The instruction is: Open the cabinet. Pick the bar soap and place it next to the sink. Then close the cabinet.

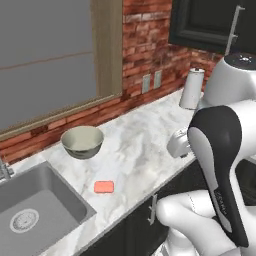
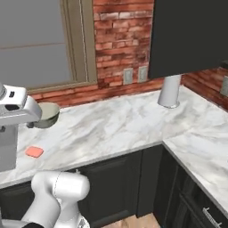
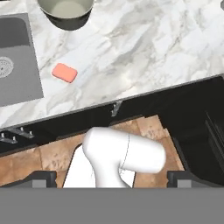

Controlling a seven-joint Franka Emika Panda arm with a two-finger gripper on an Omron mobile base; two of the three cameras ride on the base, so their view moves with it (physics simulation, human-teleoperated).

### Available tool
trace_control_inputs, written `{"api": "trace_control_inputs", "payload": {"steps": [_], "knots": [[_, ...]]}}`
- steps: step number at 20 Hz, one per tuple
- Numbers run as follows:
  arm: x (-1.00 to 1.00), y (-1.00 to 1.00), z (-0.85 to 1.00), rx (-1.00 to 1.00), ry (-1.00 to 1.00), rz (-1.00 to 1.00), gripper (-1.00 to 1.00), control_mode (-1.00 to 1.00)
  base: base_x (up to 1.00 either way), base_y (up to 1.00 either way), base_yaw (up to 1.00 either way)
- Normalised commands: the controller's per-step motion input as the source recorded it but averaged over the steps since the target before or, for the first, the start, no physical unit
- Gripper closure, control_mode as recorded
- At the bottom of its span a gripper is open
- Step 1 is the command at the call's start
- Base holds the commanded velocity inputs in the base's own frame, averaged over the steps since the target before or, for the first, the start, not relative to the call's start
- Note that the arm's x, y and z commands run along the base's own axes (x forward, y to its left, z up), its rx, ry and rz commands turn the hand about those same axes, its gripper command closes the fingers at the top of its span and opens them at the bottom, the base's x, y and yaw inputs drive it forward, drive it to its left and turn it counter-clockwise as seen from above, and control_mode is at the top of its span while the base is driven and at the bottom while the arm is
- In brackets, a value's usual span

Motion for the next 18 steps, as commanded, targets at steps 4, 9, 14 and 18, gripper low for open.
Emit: {"api": "trace_control_inputs", "payload": {"steps": [4, 9, 14, 18], "knots": [[0.00, 0.00, 0.00, 0.00, 0.00, 0.00, -1.00, 1.00, 0.00, -0.01, -0.78], [0.00, 0.00, 0.00, 0.00, 0.00, 0.00, -1.00, 1.00, 0.00, -0.11, -0.88], [0.00, 0.00, 0.00, 0.00, 0.00, 0.00, -1.00, 1.00, -0.07, -0.05, -0.88], [0.00, 0.00, 0.00, 0.00, 0.00, 0.00, -1.00, 1.00, -0.23, 0.00, -0.74]]}}
